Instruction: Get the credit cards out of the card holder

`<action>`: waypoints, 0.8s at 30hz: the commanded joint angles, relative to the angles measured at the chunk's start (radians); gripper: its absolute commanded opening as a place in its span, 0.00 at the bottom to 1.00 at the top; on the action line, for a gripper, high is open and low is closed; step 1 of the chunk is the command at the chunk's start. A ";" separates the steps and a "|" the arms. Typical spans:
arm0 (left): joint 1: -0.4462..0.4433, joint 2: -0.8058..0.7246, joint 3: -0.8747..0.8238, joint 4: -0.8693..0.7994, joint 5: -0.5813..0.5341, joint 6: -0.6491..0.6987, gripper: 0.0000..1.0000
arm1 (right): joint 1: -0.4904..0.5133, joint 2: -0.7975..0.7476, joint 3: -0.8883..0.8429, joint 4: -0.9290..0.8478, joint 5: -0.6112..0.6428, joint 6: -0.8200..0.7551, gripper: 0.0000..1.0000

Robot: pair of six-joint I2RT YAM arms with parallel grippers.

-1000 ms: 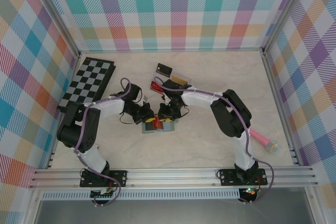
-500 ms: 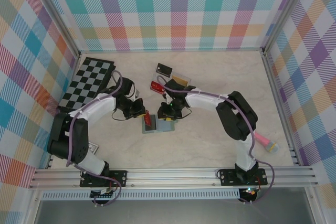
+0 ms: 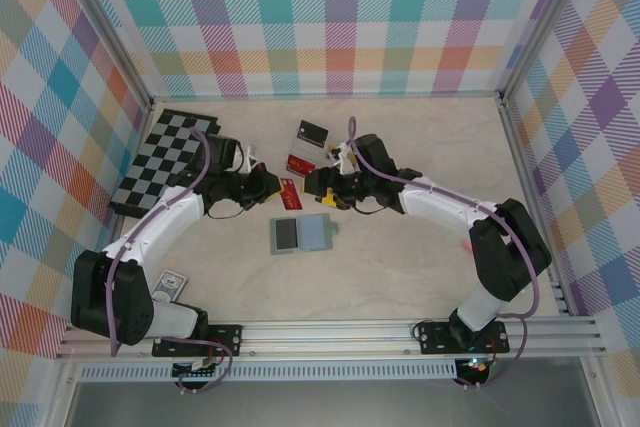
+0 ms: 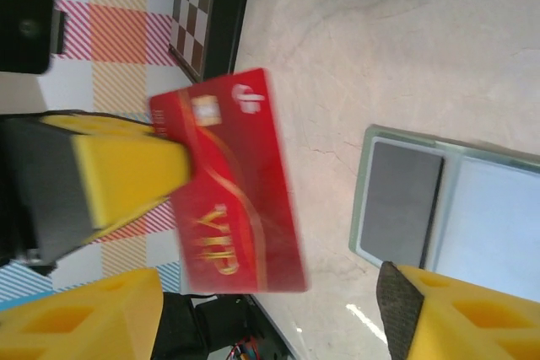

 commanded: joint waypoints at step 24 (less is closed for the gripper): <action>0.074 -0.082 -0.121 0.414 0.259 -0.323 0.03 | -0.032 -0.043 -0.084 0.546 -0.184 0.382 0.38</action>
